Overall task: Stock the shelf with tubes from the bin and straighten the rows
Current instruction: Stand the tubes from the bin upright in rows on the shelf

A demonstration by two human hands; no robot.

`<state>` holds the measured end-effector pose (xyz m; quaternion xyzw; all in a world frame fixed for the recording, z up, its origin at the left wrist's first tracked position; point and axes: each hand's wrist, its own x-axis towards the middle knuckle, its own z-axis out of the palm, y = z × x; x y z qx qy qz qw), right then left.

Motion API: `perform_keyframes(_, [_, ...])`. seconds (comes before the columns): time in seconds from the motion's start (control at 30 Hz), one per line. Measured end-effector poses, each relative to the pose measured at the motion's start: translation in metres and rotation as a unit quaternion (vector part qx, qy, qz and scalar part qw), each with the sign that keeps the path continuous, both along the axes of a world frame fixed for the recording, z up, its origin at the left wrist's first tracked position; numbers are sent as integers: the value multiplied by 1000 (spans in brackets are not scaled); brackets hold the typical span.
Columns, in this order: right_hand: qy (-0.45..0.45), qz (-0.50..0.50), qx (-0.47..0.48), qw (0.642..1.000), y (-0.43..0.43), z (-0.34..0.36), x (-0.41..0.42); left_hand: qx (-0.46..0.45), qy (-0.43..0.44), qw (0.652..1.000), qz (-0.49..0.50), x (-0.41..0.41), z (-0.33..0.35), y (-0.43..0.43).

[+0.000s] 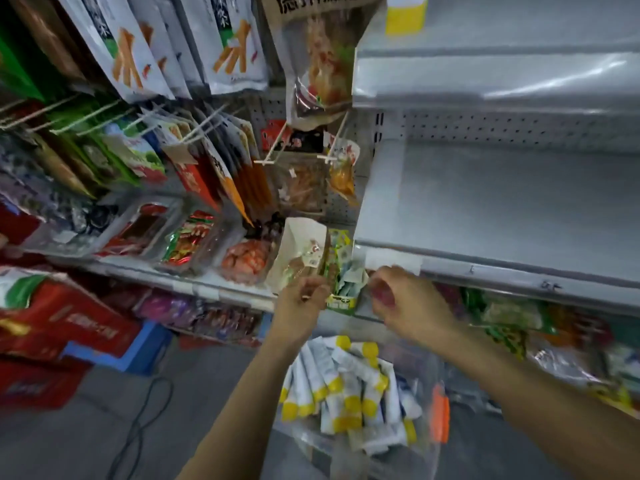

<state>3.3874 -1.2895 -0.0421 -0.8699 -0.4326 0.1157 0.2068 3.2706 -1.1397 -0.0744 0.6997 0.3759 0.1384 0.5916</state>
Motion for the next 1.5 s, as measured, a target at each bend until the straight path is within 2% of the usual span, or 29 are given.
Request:
perform_keyframes(0.1, [118,2,-96,988,-7,-73,-15,-116,99,988,31,-24,-73,3])
perform_keyframes(0.2, [194,-3,-171,966,-13,-148,-24,-197,211,955,66,-38,-150,-1])
perform_keyframes(0.3, [212,-24,-225,951,-12,-219,-27,-96,324,937,82,-43,-222,-2])
perform_keyframes(0.4, [166,-33,-267,949,-6,-277,-26,0,390,919,63,-44,-259,-2])
perform_keyframes(0.57, [74,-30,-330,941,8,-332,-26,94,429,898,37,-40,-296,-5])
perform_keyframes(0.67, [1,-6,-332,943,13,-340,-28,121,429,894,30,-42,-302,-5])
perform_keyframes(0.7, [17,-3,-326,945,14,-338,-29,115,427,896,33,-43,-302,-5])
perform_keyframes(0.77, [118,-17,-298,947,14,-334,-34,75,409,908,54,-44,-300,-3])
perform_keyframes(0.87, [340,-122,-214,907,13,-315,-42,-39,324,937,128,-43,-287,-2])
perform_keyframes(0.9, [367,-153,-184,899,12,-306,-46,-88,279,944,154,-42,-279,-3])
perform_keyframes(0.97, [353,-163,-145,910,8,-285,-52,-197,185,944,192,-41,-257,-8])
perform_keyframes(1.03, [301,-144,-130,934,5,-259,-59,-296,113,925,211,-38,-230,-12])
perform_keyframes(1.1, [311,-142,-86,936,6,-227,-65,-336,59,918,202,-33,-198,-16])
perform_keyframes(1.2, [305,-135,-27,942,8,-180,-68,-339,-8,926,164,-27,-147,-19])
perform_keyframes(1.33, [186,-80,-32,979,-1,-116,-67,-301,-50,945,119,-24,-81,-19])
perform_keyframes(1.4, [199,-56,13,978,-8,-86,-65,-277,-65,953,101,-24,-51,-17])
perform_keyframes(1.5, [283,-55,90,953,-15,-39,-54,-236,-89,966,66,-26,-9,-19])
